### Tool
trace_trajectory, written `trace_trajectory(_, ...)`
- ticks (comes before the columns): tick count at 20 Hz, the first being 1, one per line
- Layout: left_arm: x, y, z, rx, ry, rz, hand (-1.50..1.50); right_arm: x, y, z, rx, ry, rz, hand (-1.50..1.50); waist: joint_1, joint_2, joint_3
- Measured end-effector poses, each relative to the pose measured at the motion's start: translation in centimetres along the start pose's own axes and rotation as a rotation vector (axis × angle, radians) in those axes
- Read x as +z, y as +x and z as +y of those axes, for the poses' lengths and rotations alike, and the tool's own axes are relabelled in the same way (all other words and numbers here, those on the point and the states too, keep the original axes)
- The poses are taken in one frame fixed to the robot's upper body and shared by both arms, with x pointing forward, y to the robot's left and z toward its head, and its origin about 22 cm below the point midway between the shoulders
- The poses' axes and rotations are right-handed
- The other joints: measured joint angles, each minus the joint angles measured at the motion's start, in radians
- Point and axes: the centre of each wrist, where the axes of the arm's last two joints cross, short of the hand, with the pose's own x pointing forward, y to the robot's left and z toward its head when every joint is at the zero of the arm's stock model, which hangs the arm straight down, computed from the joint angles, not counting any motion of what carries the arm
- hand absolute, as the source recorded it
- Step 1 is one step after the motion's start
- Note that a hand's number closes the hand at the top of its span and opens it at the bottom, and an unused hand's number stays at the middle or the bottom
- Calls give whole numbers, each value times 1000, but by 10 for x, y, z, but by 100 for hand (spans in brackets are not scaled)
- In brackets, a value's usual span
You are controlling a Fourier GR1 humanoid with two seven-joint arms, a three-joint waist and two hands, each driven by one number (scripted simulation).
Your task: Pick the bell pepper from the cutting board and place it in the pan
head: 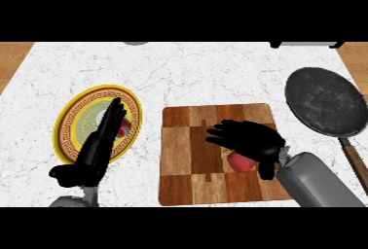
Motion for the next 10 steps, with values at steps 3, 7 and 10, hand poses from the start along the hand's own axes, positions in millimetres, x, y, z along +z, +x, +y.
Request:
trace_trajectory(3, -4, -4, -4, 1, -5, -3, 0, -12, -4, 9, 3, 13, 19, -150, 1, 0, 0)
trace_trajectory(7, -6, 1, -3, 3, -5, -4, 0, -23, -10, 19, 13, 41, 45, 150, 2, 0, -1)
trace_trajectory(10, -3, -2, -7, 2, -7, -3, 0, -29, -9, 24, 83, 88, 29, 150, 3, -6, -5)
